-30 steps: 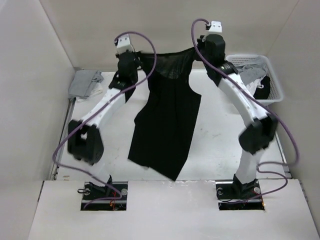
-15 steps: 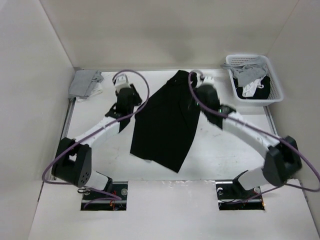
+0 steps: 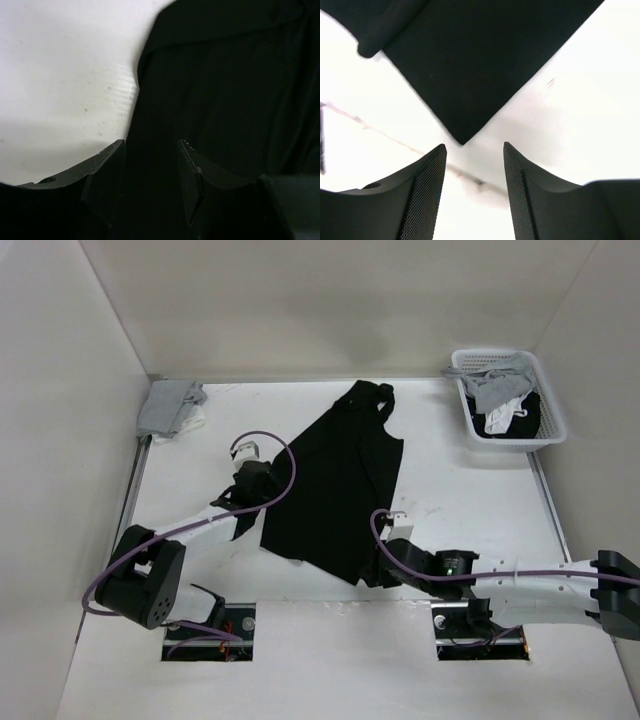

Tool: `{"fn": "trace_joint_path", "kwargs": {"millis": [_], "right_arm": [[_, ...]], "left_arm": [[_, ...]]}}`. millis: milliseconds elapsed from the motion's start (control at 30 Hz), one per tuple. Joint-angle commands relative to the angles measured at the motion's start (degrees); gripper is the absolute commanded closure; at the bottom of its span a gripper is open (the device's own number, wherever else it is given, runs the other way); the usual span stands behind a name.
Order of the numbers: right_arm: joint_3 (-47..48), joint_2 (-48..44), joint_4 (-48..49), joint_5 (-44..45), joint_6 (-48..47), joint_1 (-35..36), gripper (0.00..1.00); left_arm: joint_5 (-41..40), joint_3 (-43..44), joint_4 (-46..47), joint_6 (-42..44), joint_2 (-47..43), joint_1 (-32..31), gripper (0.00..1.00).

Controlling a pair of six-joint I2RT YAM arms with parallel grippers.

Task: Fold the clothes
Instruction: Flatten the tank top out

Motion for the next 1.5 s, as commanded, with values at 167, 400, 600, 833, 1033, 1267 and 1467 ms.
{"fn": "trace_joint_path", "kwargs": {"millis": [167, 400, 600, 833, 1033, 1267, 1467], "right_arm": [[2.39, 9.11, 2.38, 2.11, 8.96, 2.27, 0.46], [3.8, 17.47, 8.52, -0.08, 9.05, 1.49, 0.64], [2.4, 13.02, 8.81, 4.03, 9.49, -3.0, 1.0], [4.42, -19.92, -12.19, 17.58, 8.0, -7.29, 1.0], [2.31, -28.4, -13.35, 16.17, 5.1, -14.94, 1.0], [3.1, -27.09, -10.02, 16.18, 0.27, -18.2, 1.0], [2.31, -26.03, -6.77, 12.93, -1.32, -19.43, 1.0]], "left_arm": [[0.83, -3.05, 0.87, -2.77, -4.18, -2.93, 0.59], [-1.63, -4.54, 0.61, -2.51, -9.02, -3.19, 0.59], [-1.72, -5.16, -1.58, -2.16, -13.67, -1.53, 0.58], [-1.98, -0.77, -7.91, -0.49, -14.65, -2.66, 0.57], [-3.74, 0.11, -8.01, 0.21, -9.39, -4.86, 0.57], [-4.0, 0.55, 0.86, 1.18, 0.63, -5.66, 0.56], [-5.68, 2.74, 9.91, 1.27, 7.31, -2.67, 0.56]]}}
